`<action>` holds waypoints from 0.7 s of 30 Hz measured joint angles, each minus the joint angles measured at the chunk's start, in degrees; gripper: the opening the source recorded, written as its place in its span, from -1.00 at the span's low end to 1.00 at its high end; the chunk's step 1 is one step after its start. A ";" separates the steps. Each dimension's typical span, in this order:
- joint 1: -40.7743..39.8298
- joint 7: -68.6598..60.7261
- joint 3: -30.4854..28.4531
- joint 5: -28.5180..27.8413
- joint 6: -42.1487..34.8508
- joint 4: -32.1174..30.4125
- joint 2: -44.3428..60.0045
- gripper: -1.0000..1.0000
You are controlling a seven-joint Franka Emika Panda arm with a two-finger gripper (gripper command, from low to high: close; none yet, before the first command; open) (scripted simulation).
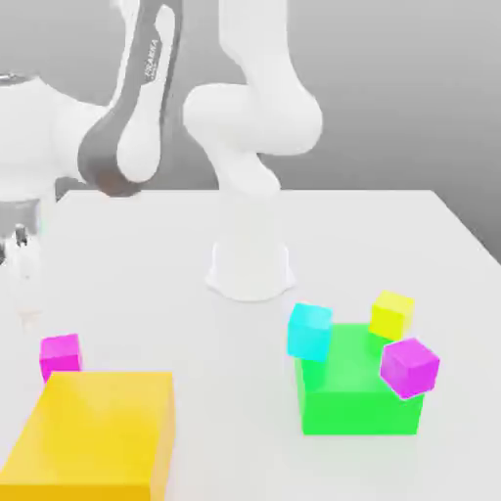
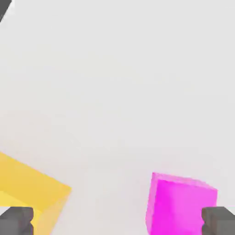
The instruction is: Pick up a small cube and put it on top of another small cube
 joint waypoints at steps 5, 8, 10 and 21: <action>-4.50 -5.32 5.73 8.28 7.94 1.01 10.53 0.00; -6.55 -6.85 8.24 10.28 10.69 1.67 13.94 -1.00; -6.57 -6.79 8.25 10.23 10.71 1.67 13.94 -1.00; -2.28 2.25 4.41 0.71 0.39 -0.84 0.75 -1.00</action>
